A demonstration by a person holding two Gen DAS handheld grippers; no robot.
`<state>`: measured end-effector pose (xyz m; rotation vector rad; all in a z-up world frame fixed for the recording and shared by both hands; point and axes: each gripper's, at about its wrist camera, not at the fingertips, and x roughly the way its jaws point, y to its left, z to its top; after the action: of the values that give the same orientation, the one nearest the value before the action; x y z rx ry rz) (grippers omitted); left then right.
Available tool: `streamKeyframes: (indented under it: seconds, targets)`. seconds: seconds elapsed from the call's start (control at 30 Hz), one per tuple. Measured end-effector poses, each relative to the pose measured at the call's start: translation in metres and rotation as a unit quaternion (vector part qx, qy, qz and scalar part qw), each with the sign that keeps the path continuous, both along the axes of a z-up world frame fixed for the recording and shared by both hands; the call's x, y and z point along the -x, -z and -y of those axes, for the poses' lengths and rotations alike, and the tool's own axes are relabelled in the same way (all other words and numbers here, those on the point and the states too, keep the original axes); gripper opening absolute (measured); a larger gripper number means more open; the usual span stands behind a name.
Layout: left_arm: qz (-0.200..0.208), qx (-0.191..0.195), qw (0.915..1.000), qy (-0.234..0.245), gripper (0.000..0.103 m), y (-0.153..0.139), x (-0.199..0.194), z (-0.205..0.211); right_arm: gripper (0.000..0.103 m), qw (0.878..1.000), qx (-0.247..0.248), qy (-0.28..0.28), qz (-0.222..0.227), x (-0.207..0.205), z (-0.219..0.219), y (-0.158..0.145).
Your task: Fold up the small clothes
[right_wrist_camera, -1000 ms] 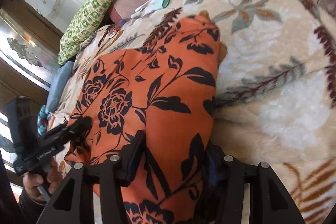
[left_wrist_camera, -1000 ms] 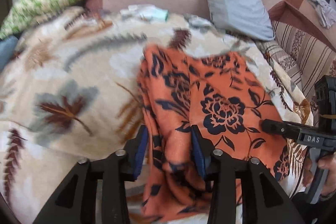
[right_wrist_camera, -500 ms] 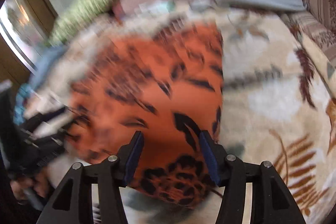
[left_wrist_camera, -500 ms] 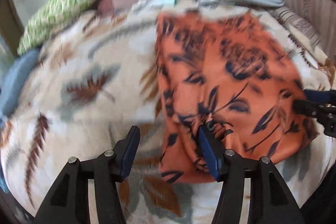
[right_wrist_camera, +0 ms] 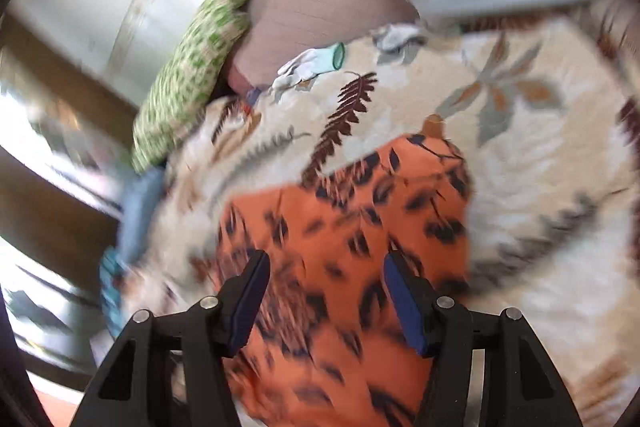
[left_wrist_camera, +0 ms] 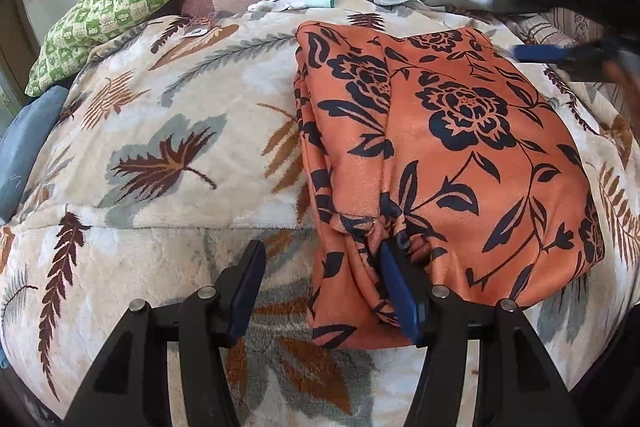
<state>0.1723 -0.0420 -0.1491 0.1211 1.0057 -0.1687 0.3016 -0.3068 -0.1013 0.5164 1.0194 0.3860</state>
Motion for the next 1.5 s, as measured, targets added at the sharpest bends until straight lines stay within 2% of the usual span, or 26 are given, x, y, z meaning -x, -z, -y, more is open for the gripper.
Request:
streamKeyframes:
  seconds: [0.07, 0.13, 0.17, 0.2, 0.3, 0.4, 0.47, 0.57, 0.67, 0.73, 0.77, 0.83, 0.97, 1.0, 1.03, 1.1, 1.13, 1.27, 1.43, 1.5]
  targets:
    - [-0.002, 0.005, 1.0000, -0.002, 0.062, 0.001, -0.001, -0.002, 0.064, 0.999, -0.028, 0.013, -0.040, -0.031, 0.007, 0.026]
    - [-0.003, 0.006, 1.0000, -0.002, 0.062, 0.001, -0.002, -0.002, 0.064, 0.996, -0.031, 0.039, -0.076, -0.044, 0.012, 0.055]
    - [-0.003, 0.008, 1.0000, -0.002, 0.062, 0.002, -0.002, -0.003, 0.064, 0.993, -0.050, 0.041, -0.095, -0.048, 0.014, 0.068]
    - [-0.003, 0.008, 1.0000, -0.002, 0.063, 0.002, -0.002, -0.003, 0.064, 0.993, -0.055, 0.043, -0.091, -0.048, 0.013, 0.071]
    - [-0.005, 0.010, 0.9999, -0.004, 0.063, 0.002, -0.003, -0.004, 0.064, 0.996, -0.042, 0.041, -0.066, -0.038, 0.007, 0.054]
    - [-0.007, 0.014, 0.9999, -0.008, 0.063, 0.001, -0.003, -0.005, 0.064, 0.999, -0.020, 0.021, -0.031, -0.016, 0.000, 0.025]
    - [-0.006, 0.013, 0.9999, -0.009, 0.064, 0.001, -0.003, -0.004, 0.065, 1.000, -0.022, 0.002, -0.008, 0.008, -0.006, 0.008]
    - [-0.007, 0.014, 0.9998, -0.013, 0.064, 0.001, -0.003, -0.004, 0.068, 0.999, -0.032, -0.011, -0.003, 0.049, -0.016, 0.000]
    - [-0.008, 0.013, 0.9998, -0.015, 0.064, 0.001, -0.003, -0.003, 0.072, 0.999, -0.037, -0.029, -0.020, 0.078, -0.028, 0.014]
    - [-0.008, 0.014, 0.9998, -0.014, 0.064, 0.001, -0.003, -0.003, 0.074, 0.998, -0.006, -0.034, -0.060, 0.078, -0.037, 0.041]
    - [-0.006, 0.013, 0.9998, -0.014, 0.064, 0.000, -0.002, -0.003, 0.074, 0.997, -0.005, -0.025, -0.066, 0.076, -0.038, 0.050]
    - [-0.003, 0.013, 0.9998, -0.016, 0.064, -0.002, -0.002, -0.004, 0.074, 0.998, -0.014, -0.006, -0.062, 0.079, -0.038, 0.043]
    - [0.003, 0.029, 0.9992, -0.028, 0.063, -0.010, 0.004, -0.010, 0.075, 1.000, -0.016, -0.002, -0.017, 0.105, -0.044, 0.015]
    - [0.009, 0.033, 0.9988, -0.034, 0.063, -0.014, 0.007, -0.013, 0.079, 1.000, -0.013, 0.001, -0.014, 0.111, -0.044, 0.016]
    - [0.017, 0.037, 0.9983, -0.042, 0.064, -0.017, 0.010, -0.016, 0.082, 1.000, -0.009, 0.007, -0.021, 0.114, -0.044, 0.023]
    - [0.030, 0.050, 0.9963, -0.064, 0.064, -0.024, 0.013, -0.025, 0.083, 0.997, -0.007, 0.010, -0.073, 0.110, -0.042, 0.053]
    - [0.029, 0.057, 0.9954, -0.071, 0.064, -0.026, 0.012, -0.029, 0.083, 0.997, -0.011, 0.011, -0.076, 0.112, -0.042, 0.057]
    - [0.029, 0.070, 0.9941, -0.077, 0.064, -0.041, -0.011, -0.038, 0.083, 0.998, -0.002, 0.011, -0.061, 0.117, -0.048, 0.050]
    - [0.014, 0.121, 0.9918, -0.038, 0.064, -0.052, -0.064, -0.019, 0.083, 0.998, -0.014, 0.013, -0.058, 0.121, -0.044, 0.052]
    - [0.011, 0.100, 0.9942, -0.037, 0.064, -0.048, -0.089, -0.005, 0.083, 0.998, -0.017, 0.011, -0.056, 0.123, -0.042, 0.053]
